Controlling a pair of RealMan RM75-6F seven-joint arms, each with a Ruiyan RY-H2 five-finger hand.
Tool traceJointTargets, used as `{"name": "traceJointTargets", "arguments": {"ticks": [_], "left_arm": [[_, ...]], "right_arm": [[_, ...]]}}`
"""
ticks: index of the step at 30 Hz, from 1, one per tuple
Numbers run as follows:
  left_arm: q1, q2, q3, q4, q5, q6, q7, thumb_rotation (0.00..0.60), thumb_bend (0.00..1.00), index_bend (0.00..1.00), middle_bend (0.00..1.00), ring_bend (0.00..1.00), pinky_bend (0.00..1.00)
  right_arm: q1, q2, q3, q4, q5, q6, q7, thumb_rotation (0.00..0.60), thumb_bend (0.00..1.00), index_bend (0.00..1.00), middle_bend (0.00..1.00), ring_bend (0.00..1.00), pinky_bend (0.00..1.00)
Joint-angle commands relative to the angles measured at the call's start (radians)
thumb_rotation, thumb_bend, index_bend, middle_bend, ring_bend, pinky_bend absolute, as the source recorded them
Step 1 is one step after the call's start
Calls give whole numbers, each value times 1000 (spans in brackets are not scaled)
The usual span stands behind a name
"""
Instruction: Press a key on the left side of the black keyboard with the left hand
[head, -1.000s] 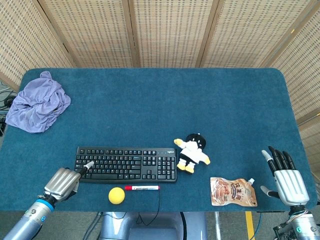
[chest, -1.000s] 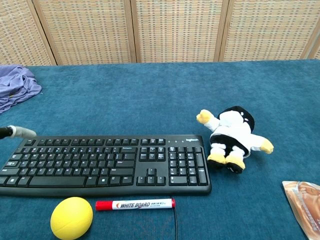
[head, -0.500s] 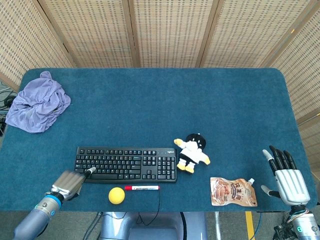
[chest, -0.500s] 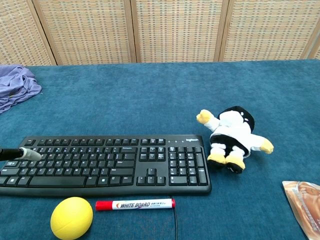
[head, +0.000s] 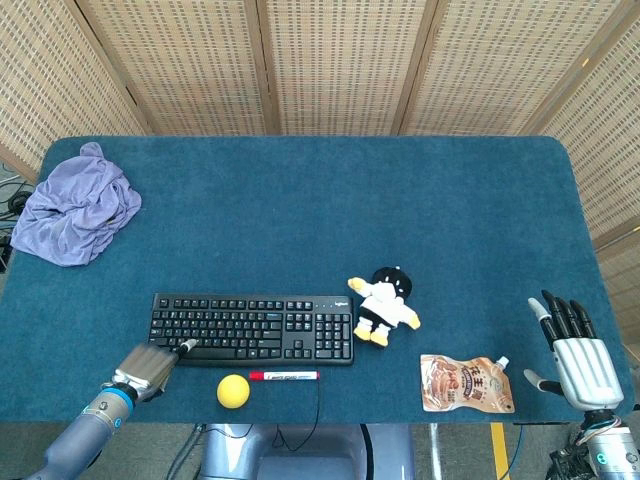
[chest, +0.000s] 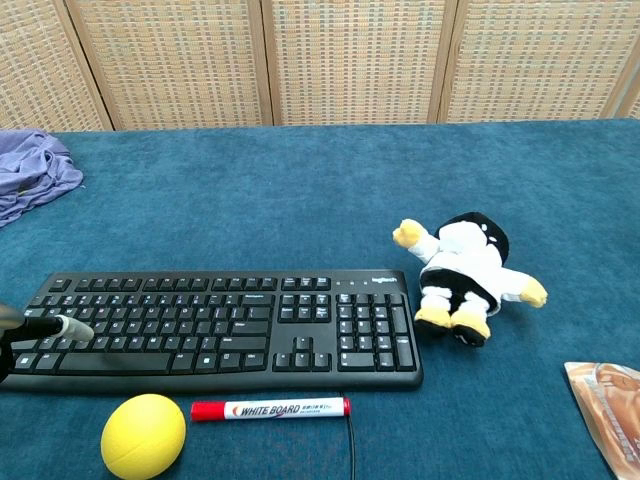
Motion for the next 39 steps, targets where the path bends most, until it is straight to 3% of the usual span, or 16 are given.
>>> {"name": "traceJointTargets", "arguments": {"ticks": [1, 39], "left_arm": [[-12, -7, 8, 4, -10, 4, -3, 600, 1000, 0, 651, 642, 456], [-134, -63, 64, 37, -106, 16, -56, 600, 1000, 0, 651, 642, 456]], "right_arm": [[0, 0, 0, 0, -1, 1, 1, 600, 0, 0, 0, 0, 0], [-1, -1, 2, 0, -1, 3, -3, 600, 0, 0, 0, 0, 0]]}}
